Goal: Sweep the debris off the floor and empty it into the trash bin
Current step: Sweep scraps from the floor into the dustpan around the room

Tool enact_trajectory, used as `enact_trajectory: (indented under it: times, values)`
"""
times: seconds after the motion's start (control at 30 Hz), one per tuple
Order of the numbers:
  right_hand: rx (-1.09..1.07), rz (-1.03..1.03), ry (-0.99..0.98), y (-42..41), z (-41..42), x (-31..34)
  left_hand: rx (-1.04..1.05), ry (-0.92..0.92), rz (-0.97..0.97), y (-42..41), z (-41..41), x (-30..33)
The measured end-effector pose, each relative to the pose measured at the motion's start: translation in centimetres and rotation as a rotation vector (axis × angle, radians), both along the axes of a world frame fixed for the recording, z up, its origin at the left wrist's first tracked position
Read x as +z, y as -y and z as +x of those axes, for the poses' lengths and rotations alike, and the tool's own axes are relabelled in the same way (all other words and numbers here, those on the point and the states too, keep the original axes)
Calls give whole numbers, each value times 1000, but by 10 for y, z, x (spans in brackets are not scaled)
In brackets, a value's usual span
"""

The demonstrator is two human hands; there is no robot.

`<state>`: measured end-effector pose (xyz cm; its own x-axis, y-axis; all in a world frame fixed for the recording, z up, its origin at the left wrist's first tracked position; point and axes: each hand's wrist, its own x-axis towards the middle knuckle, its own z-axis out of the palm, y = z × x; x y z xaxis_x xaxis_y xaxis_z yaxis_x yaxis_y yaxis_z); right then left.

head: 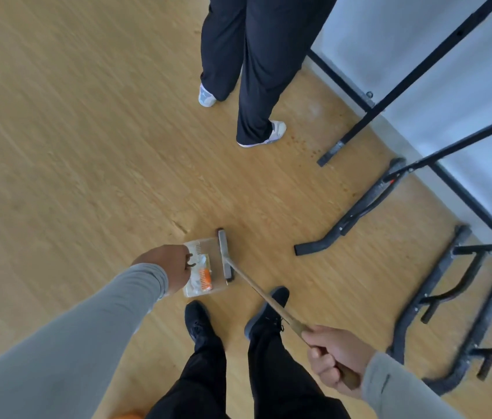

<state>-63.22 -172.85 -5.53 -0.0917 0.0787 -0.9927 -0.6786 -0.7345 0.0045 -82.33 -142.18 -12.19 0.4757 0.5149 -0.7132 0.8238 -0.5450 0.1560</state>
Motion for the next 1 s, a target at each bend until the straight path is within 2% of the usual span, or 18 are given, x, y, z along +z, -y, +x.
enact_trajectory:
  times: [0.07, 0.17, 0.23, 0.3, 0.4, 0.5, 0.6, 0.67, 0.73, 0.9, 1.0]
  values:
    - [-88, 18, -30, 6, 12, 14, -11, -6, 9, 4, -5, -1]
    - [-91, -9, -35, 25, 22, 32, 1, -11, -1, 7, -11, -2]
    - [28, -68, 57, 28, 23, 33, 14, -14, -19, 6, -11, -1]
    - [247, -118, 186, 17, 19, 19, 23, -27, -28, 6, -10, 1]
    - [463, -116, 225, -20, -11, -8, 42, -55, -37, 9, -8, -1]
    - [371, -65, 122, -34, -28, -18, 32, -79, -42, 10, -7, -2]
    - [184, -9, 13, -27, 1, 8, 69, -75, -55, 8, -20, 3]
    - [73, 35, -71, -23, 23, 33, 179, -41, -58, 7, -40, 6]
    - [72, 41, -61, -28, 36, 52, 327, -5, -43, 6, -65, 18]
    - [534, 56, 228, -83, 45, 74, 861, 193, -47, 13, -125, 64]
    - [699, 102, 345, -121, 44, 70, 1188, 336, -34, 22, -155, 85]
